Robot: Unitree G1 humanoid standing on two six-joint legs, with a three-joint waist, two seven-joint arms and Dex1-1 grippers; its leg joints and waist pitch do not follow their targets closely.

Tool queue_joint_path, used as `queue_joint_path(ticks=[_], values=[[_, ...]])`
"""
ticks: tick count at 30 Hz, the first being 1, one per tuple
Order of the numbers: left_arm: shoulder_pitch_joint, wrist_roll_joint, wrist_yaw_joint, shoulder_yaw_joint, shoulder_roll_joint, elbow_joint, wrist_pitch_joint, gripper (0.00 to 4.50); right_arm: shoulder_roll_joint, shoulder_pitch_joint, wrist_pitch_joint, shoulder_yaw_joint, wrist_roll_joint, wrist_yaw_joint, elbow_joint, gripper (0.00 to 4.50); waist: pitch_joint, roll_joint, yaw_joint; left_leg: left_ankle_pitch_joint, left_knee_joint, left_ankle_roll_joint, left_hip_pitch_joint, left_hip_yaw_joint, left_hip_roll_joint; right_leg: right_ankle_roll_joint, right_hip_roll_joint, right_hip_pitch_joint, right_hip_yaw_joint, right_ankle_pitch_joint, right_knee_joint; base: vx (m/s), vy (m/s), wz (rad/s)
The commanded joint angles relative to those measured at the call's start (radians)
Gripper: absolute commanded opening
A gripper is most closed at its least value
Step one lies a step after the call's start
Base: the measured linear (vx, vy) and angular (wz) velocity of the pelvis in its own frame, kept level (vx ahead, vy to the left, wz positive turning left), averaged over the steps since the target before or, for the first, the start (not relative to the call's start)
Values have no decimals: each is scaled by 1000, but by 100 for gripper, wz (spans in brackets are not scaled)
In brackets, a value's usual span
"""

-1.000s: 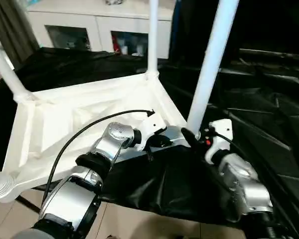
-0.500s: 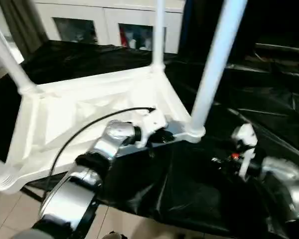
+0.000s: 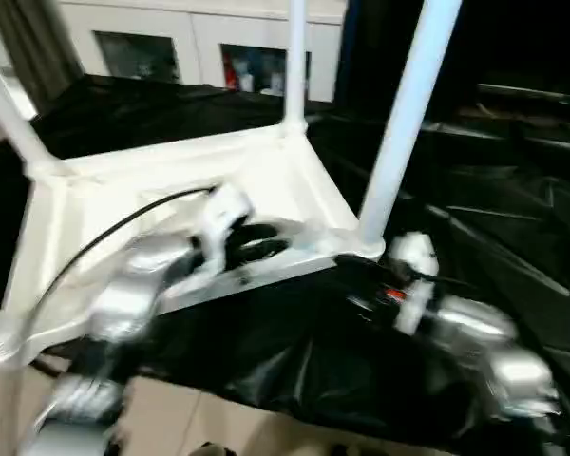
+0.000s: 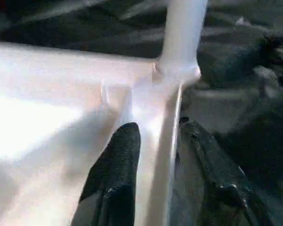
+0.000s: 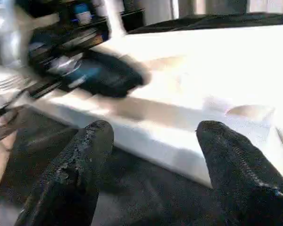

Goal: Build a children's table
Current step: Rotate table base

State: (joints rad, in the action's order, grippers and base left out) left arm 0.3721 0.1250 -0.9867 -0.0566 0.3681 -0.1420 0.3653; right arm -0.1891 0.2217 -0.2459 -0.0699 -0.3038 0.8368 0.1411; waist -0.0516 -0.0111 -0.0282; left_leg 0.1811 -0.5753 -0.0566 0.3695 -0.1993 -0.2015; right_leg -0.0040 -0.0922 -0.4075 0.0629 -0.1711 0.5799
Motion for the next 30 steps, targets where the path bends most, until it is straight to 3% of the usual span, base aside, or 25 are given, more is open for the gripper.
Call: queue_joint_path(ticks=[1,2,4,8,10,11,14,18,21,23,25,26,27,28,30], values=[[-58,36,3,36,34,109,90,185,28,27,37,-12,36,-68,39,319,59,2,-1,223,75,25,-16,13,-34,-210,-41,38,-39,-235,-55,0,0,0],[-102,58,0,56,52,161,129,185,49,39,50,-18,49,-94,61,319,56,12,0,210,74,19,-17,11,-37,-220,-41,33,-40,-205,-49,0,0,0],[-155,82,-5,78,75,219,172,216,69,54,54,-23,56,-120,83,319,54,8,-1,205,76,17,-17,11,-34,-219,-39,35,-40,-197,-47,0,0,0],[-309,114,-8,154,144,339,251,234,123,112,86,-1,84,-228,175,319,44,25,-2,212,79,14,-17,9,-34,-212,-36,32,-42,-198,-48,0,0,0],[-370,110,-2,180,172,371,269,265,139,143,113,21,95,-273,228,319,39,22,1,248,84,-7,-21,11,-35,-198,-37,28,-44,-243,-51,0,0,0],[-419,99,-1,200,190,381,269,265,144,177,133,41,107,-325,283,319,33,27,5,262,86,-14,-22,9,-33,-186,-31,24,-45,-249,-55,0,0,0],[-489,91,6,227,213,396,265,287,142,237,152,70,139,-430,381,319,32,28,7,293,87,-33,-26,10,-31,-169,-32,22,-47,-269,-56,0,0,0],[-559,102,31,254,232,418,267,312,112,314,194,101,178,-570,526,319,28,29,-1,330,83,-48,-43,4,-31,-161,-26,8,-50,-266,-59,0,0,0],[-616,130,44,290,225,453,257,342,78,379,235,153,168,-638,642,319,31,37,0,300,83,-40,-30,5,-28,-154,-25,18,-56,-240,-52,0,0,0],[-641,148,40,319,215,464,238,360,56,405,260,168,169,-647,688,319,30,35,-7,285,77,-29,-39,-3,-26,-151,-16,9,-59,-208,-51,0,0,0],[-668,159,32,345,217,474,225,386,35,423,276,181,167,-659,719,319,34,42,-4,263,77,-20,-23,1,-25,-154,-18,23,-59,-191,-45,0,0,0],[-710,171,16,379,225,490,206,393,6,447,295,200,164,-672,764,319,34,41,-7,261,76,-16,-27,-1,-25,-151,-18,21,-60,-188,-47,0,0,0],[-722,174,11,388,227,494,202,393,-1,453,300,204,163,-675,776,319,31,49,-3,256,74,-6,-18,0,-24,-157,-21,23,-61,-190,-43,0,0,0],[-741,179,4,400,232,501,196,397,-12,464,310,211,161,-680,798,319,33,46,-4,254,73,-5,-20,1,-26,-154,-22,23,-60,-196,-43,0,0,0],[-787,192,-18,435,246,522,193,427,-37,479,325,221,158,-685,836,319,28,58,-3,255,72,1,-19,-2,-26,-155,-18,20,-62,-196,-44,0,0,0]])
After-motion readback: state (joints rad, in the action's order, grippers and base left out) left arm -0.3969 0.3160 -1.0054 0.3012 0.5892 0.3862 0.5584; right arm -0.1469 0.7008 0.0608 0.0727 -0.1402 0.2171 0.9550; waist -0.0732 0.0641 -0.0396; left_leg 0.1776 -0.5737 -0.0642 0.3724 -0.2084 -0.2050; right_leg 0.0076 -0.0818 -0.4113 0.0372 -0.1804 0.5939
